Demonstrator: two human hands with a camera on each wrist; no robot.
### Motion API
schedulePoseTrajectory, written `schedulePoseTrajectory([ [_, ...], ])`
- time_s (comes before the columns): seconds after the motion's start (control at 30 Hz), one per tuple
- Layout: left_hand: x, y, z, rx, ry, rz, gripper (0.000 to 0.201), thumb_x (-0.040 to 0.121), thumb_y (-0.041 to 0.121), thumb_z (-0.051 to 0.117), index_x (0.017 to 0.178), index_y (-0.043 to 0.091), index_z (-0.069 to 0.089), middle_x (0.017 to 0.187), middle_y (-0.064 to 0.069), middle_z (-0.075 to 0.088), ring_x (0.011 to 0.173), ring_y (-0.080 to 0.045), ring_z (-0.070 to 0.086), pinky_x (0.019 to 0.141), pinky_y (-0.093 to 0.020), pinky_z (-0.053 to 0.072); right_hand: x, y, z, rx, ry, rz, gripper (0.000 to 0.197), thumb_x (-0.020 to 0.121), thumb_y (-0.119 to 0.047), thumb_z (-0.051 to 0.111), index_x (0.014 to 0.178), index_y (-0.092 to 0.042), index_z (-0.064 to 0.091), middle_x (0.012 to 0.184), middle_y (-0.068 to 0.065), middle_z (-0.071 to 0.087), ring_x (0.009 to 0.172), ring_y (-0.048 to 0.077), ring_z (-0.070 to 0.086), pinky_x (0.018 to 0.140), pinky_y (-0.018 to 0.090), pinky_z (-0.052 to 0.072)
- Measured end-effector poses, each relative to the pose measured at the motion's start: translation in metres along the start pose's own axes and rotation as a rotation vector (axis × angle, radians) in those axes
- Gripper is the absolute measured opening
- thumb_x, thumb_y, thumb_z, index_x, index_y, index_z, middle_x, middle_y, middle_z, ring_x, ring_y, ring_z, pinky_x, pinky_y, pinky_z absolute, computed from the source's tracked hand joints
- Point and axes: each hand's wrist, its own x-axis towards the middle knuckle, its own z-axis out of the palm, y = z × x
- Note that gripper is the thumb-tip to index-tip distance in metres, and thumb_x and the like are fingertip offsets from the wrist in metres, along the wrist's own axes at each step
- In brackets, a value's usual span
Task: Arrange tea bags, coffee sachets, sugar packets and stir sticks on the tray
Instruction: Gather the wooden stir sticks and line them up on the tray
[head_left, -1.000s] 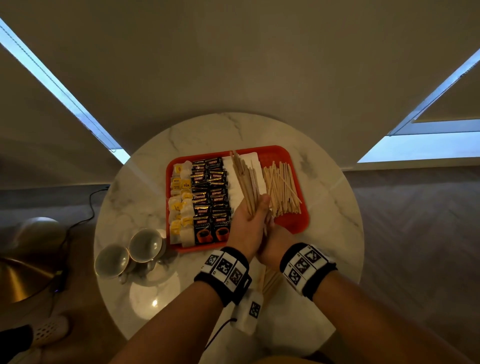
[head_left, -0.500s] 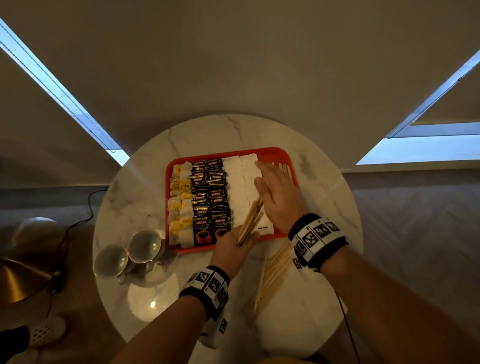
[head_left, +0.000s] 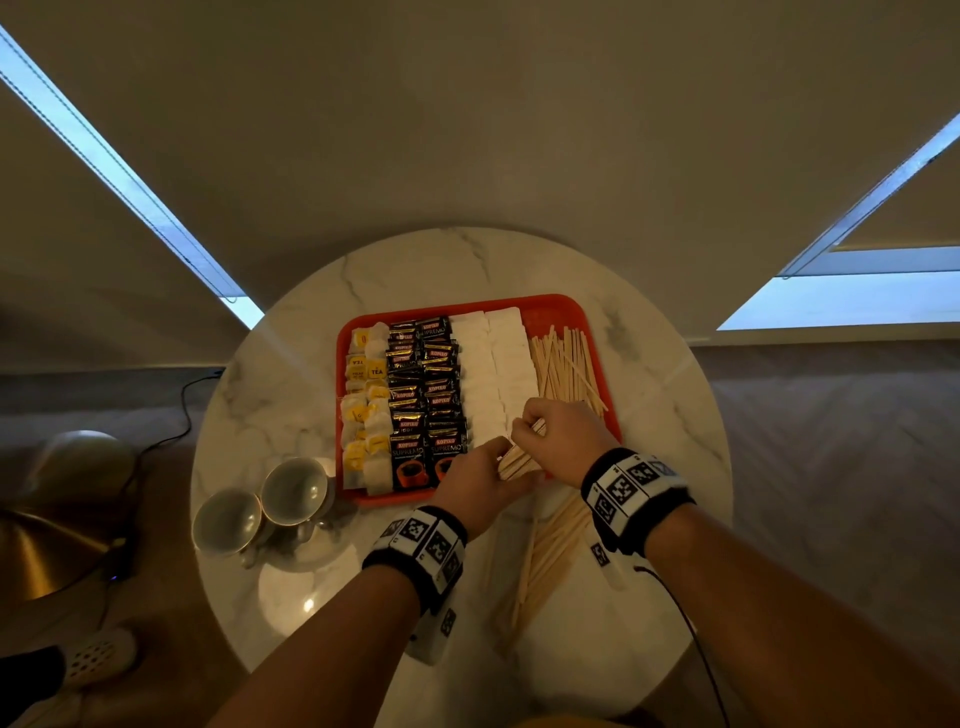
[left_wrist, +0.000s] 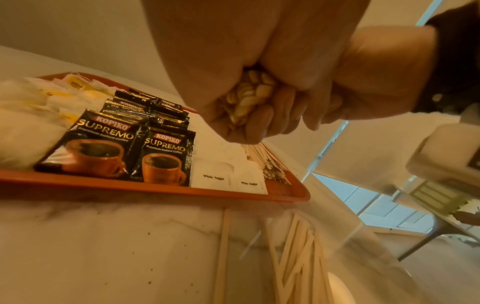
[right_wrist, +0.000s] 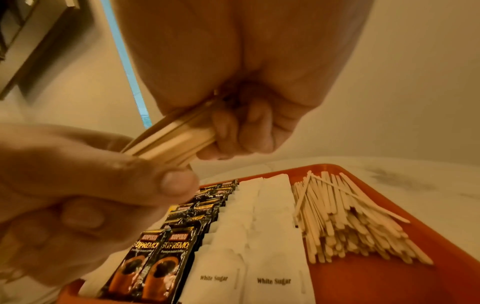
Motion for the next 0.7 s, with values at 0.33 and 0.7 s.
schedulePoseTrajectory([
  [0.33,-0.006,0.013,-0.008,-0.348,0.113,-0.084,0.048,0.083,0.062,0.071,0.104,0.019,0.061,0.088,-0.016,0.073,0.067,-0.024,0.07,0.063,-0.042,0.063,-0.002,0.016,0.004,0.155,0.152,0.14,0.024,0.092,-0.031,0.061,0.075,-0.013,0.061,0.058,0.002,0.061,0.052,0.016,0.058,0.055,0.029,0.05],
  [0.7,0.005,0.025,0.0,-0.925,0.201,-0.539,0.07,0.099,0.067,0.039,0.112,0.003,0.063,0.091,-0.02,0.076,0.059,-0.025,0.067,0.047,-0.028,0.053,-0.005,0.004,-0.001,0.121,0.309,0.054,0.025,0.095,-0.034,0.06,0.076,-0.018,0.058,0.058,0.003,0.057,0.052,0.014,0.05,0.049,0.024,0.037],
])
